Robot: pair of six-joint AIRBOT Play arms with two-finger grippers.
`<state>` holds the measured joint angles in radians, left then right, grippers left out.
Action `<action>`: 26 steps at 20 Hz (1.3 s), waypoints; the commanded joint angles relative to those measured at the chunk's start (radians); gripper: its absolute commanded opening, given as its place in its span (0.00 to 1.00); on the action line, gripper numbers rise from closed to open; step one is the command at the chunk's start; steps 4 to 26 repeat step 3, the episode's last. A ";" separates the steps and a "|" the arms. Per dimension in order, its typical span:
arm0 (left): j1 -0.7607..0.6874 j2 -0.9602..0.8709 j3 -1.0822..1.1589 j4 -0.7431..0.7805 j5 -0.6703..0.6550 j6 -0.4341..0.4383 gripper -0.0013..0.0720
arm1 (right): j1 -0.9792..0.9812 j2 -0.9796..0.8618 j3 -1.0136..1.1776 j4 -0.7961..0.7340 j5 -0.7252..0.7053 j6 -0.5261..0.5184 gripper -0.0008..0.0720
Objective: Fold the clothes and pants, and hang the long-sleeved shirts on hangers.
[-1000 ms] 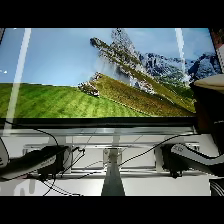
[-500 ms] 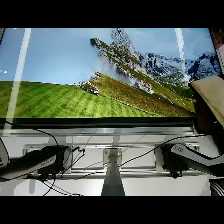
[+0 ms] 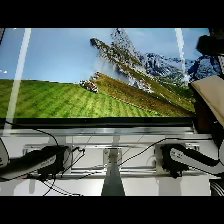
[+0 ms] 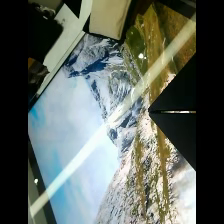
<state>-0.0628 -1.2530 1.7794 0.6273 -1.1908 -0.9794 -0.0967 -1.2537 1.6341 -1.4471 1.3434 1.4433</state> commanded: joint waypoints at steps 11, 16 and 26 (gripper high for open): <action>0.001 0.000 0.001 0.000 0.000 0.000 0.03 | 0.305 0.001 0.000 -0.095 -0.115 -0.077 0.03; 0.001 0.000 0.001 0.000 0.000 0.000 0.03 | 0.305 0.001 0.000 -0.095 -0.115 -0.077 0.03; 0.001 0.000 0.001 0.000 0.000 0.000 0.03 | 0.305 0.001 0.000 -0.095 -0.115 -0.077 0.03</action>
